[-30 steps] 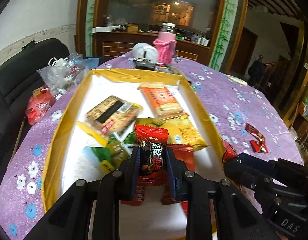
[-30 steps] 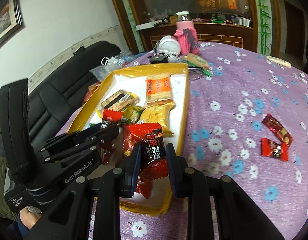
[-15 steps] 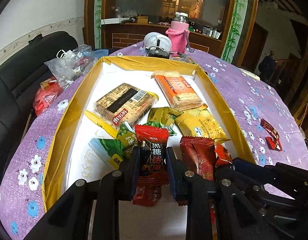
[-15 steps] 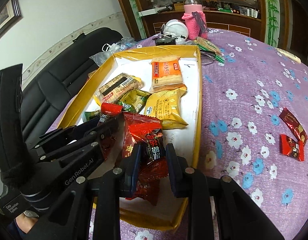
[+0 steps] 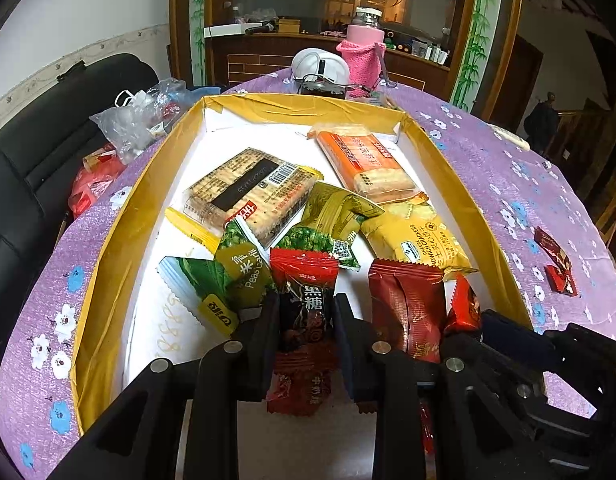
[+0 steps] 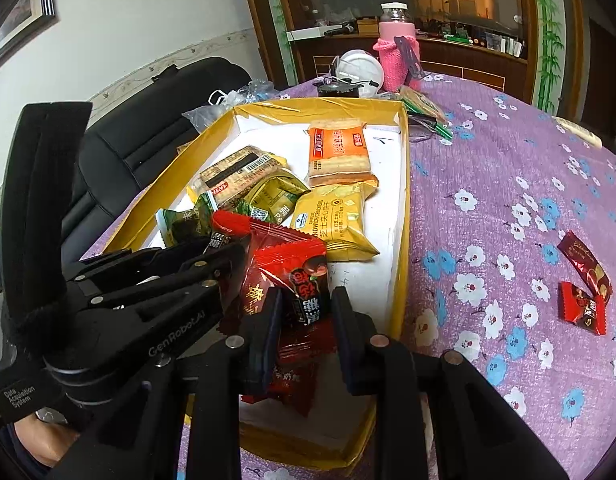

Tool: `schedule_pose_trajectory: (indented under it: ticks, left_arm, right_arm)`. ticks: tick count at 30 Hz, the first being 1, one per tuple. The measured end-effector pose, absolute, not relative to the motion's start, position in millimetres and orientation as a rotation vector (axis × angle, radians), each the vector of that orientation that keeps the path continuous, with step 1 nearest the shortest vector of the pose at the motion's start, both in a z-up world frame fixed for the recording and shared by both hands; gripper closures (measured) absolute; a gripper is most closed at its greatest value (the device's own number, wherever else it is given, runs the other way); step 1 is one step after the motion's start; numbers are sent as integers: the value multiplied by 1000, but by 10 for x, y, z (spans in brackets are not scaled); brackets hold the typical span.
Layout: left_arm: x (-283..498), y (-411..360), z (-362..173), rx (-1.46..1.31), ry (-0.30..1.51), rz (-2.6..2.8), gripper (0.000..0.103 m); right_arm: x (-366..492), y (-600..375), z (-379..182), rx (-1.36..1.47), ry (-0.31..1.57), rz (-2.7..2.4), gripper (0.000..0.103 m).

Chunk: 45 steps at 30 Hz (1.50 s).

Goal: Organize snacks
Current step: 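Lower both red candies into the box lid and open both grippers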

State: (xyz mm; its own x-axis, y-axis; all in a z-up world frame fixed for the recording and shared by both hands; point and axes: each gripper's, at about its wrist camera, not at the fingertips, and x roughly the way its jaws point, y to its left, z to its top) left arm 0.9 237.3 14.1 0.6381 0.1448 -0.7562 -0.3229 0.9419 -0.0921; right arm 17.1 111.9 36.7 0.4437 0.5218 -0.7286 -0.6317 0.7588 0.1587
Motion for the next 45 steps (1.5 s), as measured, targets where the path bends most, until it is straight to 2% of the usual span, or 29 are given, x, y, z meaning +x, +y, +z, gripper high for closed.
schedule_pose_trajectory:
  ticks: [14,20,26,33,38,42,44,45]
  left_arm:
    - [20,2371,132,-213,842,289,73]
    - [4,2395,140,-219,834,296,61]
    - [-3,2388,147,-215,831,300,61]
    - [-13,2375,166,-204,818,309,50]
    - [-34,2372,193,-195,801,320,47]
    - [-61,2389,225,-202,781,333,36]
    - [-83,2404,250,-209,764,338,34]
    - [-86,2409,256,-211,761,341,33]
  right_arm:
    - [143,1078,378,-142,840,721,78]
    - [142,1075,378,-138,842,721,77]
    - [130,1048,390,-125,846,725,74]
    - [131,1030,398,-121,849,730,74]
    - [127,1025,403,-119,849,736,72]
    - [103,1005,425,-110,844,757,66]
    - [76,979,455,-110,823,750,59]
    - [67,963,471,-109,810,743,51]
